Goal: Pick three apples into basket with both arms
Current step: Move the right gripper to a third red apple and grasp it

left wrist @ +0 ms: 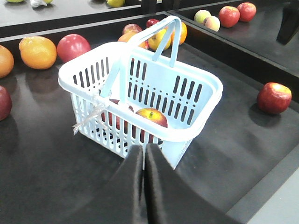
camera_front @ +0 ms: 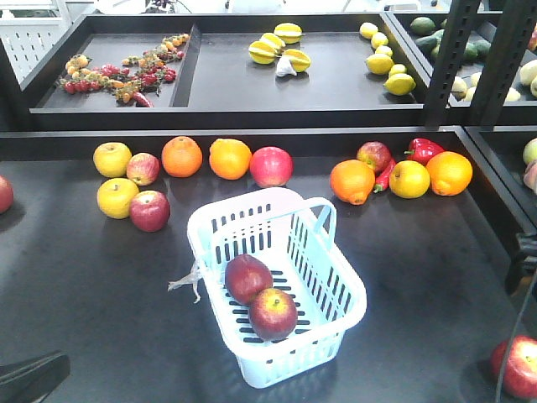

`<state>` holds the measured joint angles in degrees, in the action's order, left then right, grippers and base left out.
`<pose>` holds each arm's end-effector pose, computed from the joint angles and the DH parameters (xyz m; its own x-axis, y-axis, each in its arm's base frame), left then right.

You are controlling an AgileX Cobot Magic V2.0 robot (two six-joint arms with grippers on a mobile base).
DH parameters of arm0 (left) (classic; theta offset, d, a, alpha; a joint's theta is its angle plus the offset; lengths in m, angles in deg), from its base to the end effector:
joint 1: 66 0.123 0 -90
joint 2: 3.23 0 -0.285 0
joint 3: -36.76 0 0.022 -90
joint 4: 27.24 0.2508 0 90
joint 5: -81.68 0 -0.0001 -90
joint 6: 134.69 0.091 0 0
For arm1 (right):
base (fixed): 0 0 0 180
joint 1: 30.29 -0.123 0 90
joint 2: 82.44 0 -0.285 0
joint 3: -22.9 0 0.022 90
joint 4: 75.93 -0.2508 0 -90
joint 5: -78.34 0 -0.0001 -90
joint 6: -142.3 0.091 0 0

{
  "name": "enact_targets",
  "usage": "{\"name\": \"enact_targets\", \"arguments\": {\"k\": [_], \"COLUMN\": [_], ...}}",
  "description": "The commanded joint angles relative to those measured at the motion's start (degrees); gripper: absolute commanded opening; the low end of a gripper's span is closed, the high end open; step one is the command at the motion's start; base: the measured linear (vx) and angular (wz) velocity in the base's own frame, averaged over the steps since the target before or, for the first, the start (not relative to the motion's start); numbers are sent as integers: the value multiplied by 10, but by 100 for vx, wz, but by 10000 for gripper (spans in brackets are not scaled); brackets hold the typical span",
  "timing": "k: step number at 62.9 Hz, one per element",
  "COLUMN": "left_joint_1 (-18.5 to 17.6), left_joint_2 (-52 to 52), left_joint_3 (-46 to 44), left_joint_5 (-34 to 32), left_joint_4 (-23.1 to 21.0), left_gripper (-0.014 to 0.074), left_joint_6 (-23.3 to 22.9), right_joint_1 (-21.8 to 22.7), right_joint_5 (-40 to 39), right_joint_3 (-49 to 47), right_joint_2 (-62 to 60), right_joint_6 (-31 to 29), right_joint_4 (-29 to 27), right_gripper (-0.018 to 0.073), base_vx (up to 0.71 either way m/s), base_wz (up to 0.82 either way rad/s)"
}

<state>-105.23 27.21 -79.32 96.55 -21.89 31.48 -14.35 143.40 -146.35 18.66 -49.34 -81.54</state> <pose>0.0726 -0.0564 0.2403 -0.3440 0.0866 -0.9350 0.5695 0.8110 -0.1344 0.2914 -0.0748 0.2392 -0.9908 0.1162 -0.0693 0.1107 0.9908 0.0784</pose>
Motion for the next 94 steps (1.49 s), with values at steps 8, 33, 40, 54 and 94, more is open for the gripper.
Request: {"name": "enact_targets", "arguments": {"k": [8,33,40,54,94], "left_joint_1": [-1,-1,-1,-1,-1], "left_joint_2": [4,4,4,4,4], "left_joint_3": [-15,-15,-15,-15,-15], "left_joint_5": [-49,-48,-48,-48,-48], "left_joint_4": [-4,-4,-4,-4,-4], "left_gripper": [-8,-8,-8,-8,-8], "left_joint_6": [-4,-4,-4,-4,-4], "right_joint_1": [7,7,7,7,6], "right_joint_5": [-17,-62,-71,-87,-65], "right_joint_3": [-3,-3,-3,-3,-7], "right_joint_2": [43,145,166,205,200], "right_joint_6": [27,47,48,57,54], "right_joint_4": [41,56,56,80,61], "right_gripper": [708,691,686,670,200], "base_vx": [0,0,0,0,0], "base_wz": [0,0,0,0,0]}}
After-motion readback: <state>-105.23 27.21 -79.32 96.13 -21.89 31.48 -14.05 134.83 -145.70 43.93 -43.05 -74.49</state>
